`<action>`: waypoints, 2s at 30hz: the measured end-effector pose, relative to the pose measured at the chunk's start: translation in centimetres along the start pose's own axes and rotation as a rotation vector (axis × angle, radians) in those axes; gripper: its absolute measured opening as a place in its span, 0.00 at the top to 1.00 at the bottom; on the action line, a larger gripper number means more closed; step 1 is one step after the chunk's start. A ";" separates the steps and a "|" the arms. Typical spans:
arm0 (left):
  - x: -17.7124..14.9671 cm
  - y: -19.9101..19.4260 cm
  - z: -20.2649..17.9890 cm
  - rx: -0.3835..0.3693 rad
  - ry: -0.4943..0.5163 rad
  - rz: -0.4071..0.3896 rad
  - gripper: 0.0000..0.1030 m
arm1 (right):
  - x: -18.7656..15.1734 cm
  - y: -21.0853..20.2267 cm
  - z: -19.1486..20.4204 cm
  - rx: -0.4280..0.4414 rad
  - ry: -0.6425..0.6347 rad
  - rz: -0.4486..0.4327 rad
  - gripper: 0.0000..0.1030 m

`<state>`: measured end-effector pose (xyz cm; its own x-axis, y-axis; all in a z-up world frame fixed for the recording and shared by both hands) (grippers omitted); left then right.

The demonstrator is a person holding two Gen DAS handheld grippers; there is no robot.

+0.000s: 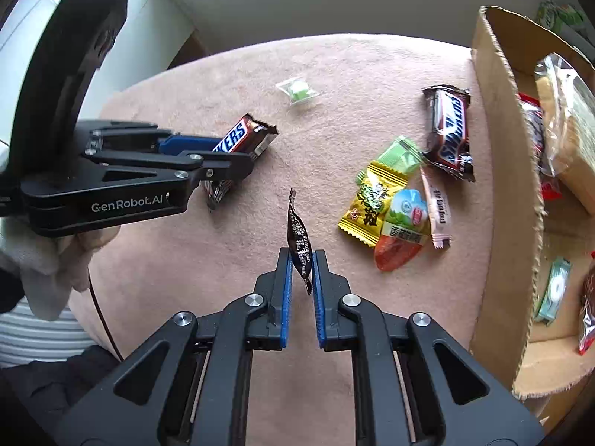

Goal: Organize snacks
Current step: 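Carry the Snickers bar and black candy into the box and open both tools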

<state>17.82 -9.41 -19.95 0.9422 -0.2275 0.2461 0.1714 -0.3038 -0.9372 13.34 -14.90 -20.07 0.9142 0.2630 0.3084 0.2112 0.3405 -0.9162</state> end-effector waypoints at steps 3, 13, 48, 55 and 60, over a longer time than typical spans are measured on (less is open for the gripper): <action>-0.5 -0.8 0.2 -0.023 -0.044 -0.014 0.74 | -0.3 -1.5 -0.3 0.009 0.032 -0.029 0.90; -0.2 -2.8 -4.1 -0.103 -0.049 -0.075 0.74 | -1.4 -9.7 -2.9 -0.051 0.134 -0.167 0.90; 5.0 -1.2 -21.9 -0.252 0.140 -0.070 0.74 | -4.0 -14.6 -16.3 -0.250 0.385 -0.248 0.89; 5.1 -1.2 -21.8 -0.255 0.134 -0.060 0.71 | -4.2 -15.1 -16.7 -0.278 0.404 -0.268 0.58; 5.3 -1.5 -21.3 -0.250 0.135 -0.064 0.71 | -4.1 -15.5 -16.7 -0.289 0.413 -0.276 0.56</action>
<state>16.40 -29.89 -11.92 0.8819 -0.3164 0.3494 0.1377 -0.5360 -0.8329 12.06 -36.39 -11.42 0.8589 -0.1945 0.4737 0.4939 0.0706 -0.8666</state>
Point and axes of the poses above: each gripper's, at about its wrist camera, not at the fingertips, and y roughly the way its jaws point, z to its left, x to its top, the point moved 8 cm from there along y, roughly the way its jaws point, and after that the axes turned 4 degrees about -y, right-handed, at the moved point
